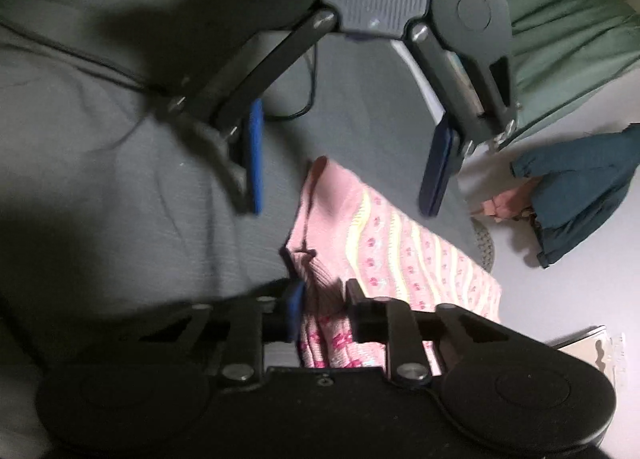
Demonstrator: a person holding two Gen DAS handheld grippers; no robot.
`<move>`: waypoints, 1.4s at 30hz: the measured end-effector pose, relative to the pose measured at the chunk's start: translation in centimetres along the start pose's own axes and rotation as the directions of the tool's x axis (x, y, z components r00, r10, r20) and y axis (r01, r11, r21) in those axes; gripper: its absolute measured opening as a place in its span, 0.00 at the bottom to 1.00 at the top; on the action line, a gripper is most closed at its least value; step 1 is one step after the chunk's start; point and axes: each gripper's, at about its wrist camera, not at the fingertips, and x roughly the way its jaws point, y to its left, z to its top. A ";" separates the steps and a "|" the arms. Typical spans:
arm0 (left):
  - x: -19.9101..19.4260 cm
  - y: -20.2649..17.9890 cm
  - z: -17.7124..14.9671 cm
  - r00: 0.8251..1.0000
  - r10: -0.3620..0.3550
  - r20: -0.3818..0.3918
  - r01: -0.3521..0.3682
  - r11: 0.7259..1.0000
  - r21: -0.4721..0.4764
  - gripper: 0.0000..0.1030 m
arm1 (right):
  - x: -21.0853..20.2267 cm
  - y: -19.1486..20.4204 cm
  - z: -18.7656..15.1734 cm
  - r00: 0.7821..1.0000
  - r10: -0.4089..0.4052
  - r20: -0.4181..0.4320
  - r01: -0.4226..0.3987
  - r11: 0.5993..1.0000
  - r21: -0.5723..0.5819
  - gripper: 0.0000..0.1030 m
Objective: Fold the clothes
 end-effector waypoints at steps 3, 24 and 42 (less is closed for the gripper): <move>1.4 -0.2 0.5 0.999 0.052 -0.011 -0.051 0.998 0.026 0.87 | -0.4 -1.6 0.0 0.999 -0.024 0.031 0.021 0.996 0.091 0.15; 5.3 3.2 1.3 0.998 0.056 -0.037 -0.063 0.972 -0.228 0.08 | -1.5 -3.2 -1.5 0.997 -0.059 -0.050 0.070 0.962 0.265 0.58; 7.3 7.7 0.7 0.995 0.098 -0.021 -0.098 0.912 -0.397 0.08 | 2.8 -2.7 -2.0 0.904 -0.305 -0.298 0.352 0.929 0.116 0.31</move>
